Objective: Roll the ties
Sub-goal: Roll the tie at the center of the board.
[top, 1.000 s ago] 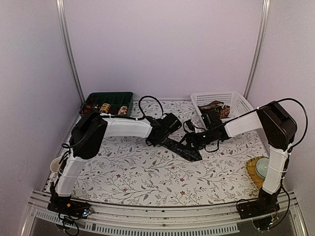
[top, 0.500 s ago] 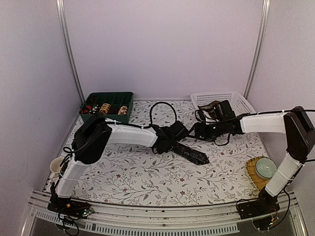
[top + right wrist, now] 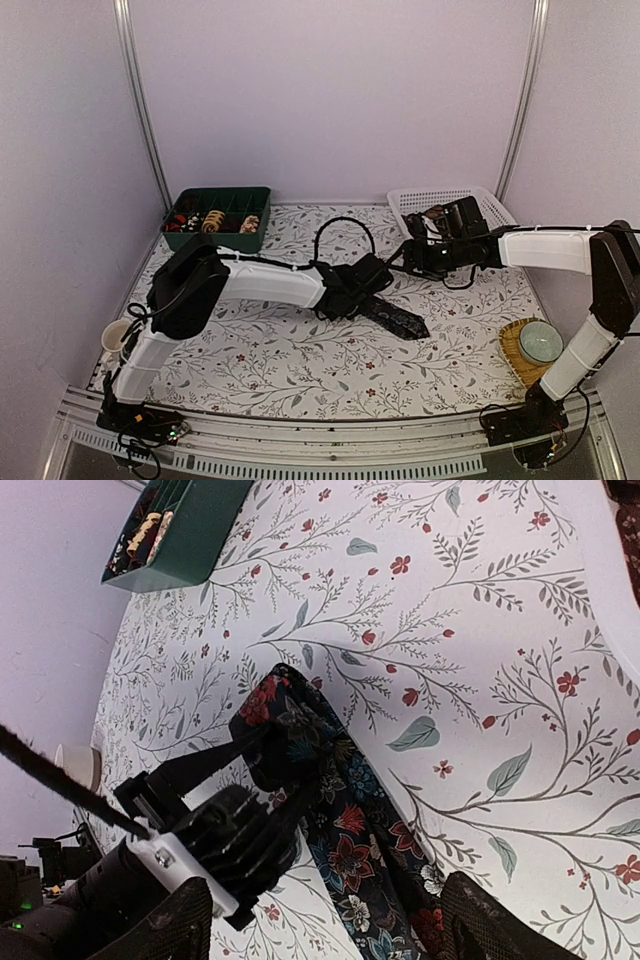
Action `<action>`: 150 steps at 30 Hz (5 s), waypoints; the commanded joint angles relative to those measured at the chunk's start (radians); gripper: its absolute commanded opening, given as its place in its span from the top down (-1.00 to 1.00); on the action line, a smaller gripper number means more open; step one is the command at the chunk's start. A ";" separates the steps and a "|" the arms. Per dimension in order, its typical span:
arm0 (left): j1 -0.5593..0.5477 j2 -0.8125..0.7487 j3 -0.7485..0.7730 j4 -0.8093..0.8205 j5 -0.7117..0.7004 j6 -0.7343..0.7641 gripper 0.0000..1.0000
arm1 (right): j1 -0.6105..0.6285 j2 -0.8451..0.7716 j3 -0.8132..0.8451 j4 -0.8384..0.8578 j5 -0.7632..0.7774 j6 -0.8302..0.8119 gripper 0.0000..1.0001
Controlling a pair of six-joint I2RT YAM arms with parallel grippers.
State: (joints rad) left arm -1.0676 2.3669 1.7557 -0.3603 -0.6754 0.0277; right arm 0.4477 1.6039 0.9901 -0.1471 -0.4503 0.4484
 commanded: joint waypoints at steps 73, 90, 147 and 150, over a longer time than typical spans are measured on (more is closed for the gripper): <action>0.453 -0.108 -0.516 0.892 1.360 -0.795 -0.38 | 0.132 0.547 0.244 0.276 -0.286 0.094 -0.39; 0.422 -0.062 -0.480 0.760 1.361 -0.798 -0.08 | 0.125 0.538 0.226 0.277 -0.286 0.092 -0.38; 0.383 -0.044 -0.420 0.564 1.106 -0.784 0.59 | 0.112 0.314 0.179 0.236 -0.267 0.084 -0.41; 0.380 -0.072 -0.403 0.501 1.036 -0.731 0.59 | 0.099 0.176 0.151 0.193 -0.250 0.067 -0.48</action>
State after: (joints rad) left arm -0.6689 2.3043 1.3594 0.3759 0.4828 -0.7979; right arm 0.5667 2.0308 1.1862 0.1417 -0.7395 0.5373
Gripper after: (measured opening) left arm 0.223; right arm 0.726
